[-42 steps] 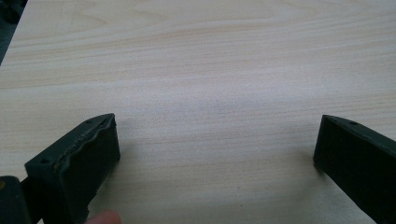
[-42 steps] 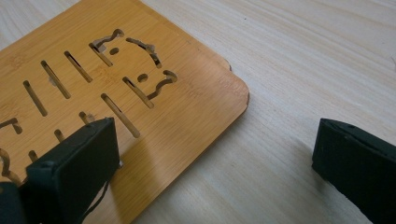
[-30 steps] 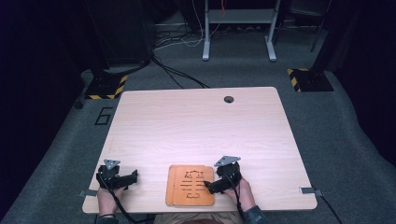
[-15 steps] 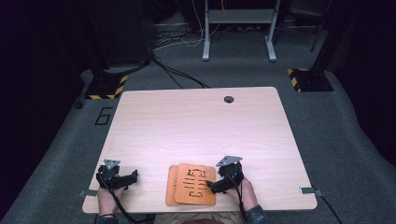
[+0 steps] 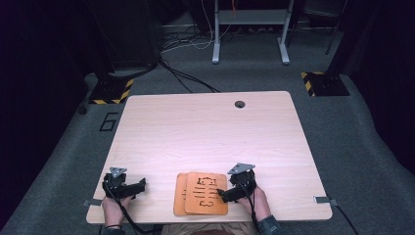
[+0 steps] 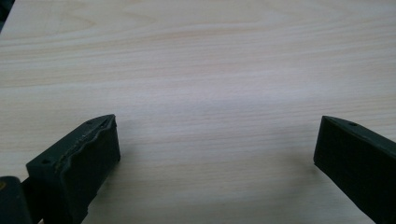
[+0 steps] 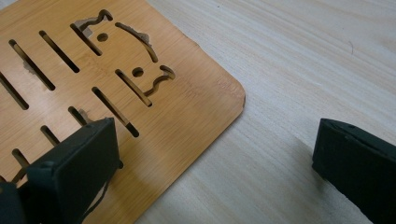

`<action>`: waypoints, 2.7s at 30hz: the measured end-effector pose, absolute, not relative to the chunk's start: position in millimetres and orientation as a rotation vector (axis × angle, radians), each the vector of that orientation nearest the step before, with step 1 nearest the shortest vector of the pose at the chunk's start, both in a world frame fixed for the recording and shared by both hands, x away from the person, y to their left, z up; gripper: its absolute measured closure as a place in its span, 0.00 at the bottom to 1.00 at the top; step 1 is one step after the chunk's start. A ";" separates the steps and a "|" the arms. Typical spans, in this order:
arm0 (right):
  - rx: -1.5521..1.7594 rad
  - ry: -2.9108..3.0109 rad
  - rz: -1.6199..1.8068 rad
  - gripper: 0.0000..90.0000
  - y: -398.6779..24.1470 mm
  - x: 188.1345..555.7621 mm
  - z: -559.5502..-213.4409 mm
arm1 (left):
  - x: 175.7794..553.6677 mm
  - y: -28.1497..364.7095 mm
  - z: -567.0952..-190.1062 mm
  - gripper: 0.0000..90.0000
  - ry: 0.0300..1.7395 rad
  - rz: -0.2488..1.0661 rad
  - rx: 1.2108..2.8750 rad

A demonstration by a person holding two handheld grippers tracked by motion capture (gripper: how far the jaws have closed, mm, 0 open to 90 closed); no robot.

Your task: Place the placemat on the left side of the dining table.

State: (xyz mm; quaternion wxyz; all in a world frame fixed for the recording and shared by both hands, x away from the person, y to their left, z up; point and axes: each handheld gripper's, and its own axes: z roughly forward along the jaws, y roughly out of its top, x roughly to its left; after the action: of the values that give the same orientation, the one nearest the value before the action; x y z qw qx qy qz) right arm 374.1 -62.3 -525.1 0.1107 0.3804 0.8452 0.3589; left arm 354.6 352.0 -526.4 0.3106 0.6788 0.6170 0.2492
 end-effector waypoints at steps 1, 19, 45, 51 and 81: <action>1.119 2.482 1.054 0.00 -62.3 374.0 -525.0 | 354.0 349.2 -523.9 0.01 1.610 0.663 1.801; 1.115 2.476 1.057 0.00 -63.2 373.6 -525.4 | 343.8 290.1 -495.5 0.01 1.364 0.526 1.925; 1.124 2.471 1.058 0.00 -63.1 373.1 -525.5 | 344.3 223.2 -502.7 0.01 1.179 0.332 2.028; 1.124 2.471 1.058 0.00 -63.1 373.1 -525.5 | 345.4 213.0 -504.7 0.01 1.155 0.285 2.037; 1.136 2.471 1.063 0.00 -63.6 373.0 -525.2 | 352.8 185.4 -504.2 0.06 1.090 0.126 2.072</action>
State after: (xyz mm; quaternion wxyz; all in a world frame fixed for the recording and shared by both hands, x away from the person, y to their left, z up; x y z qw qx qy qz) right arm 373.0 -63.6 -525.2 0.1105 0.3867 0.8410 0.3619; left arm 352.8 185.4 -504.2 0.3880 0.8145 0.4285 0.0495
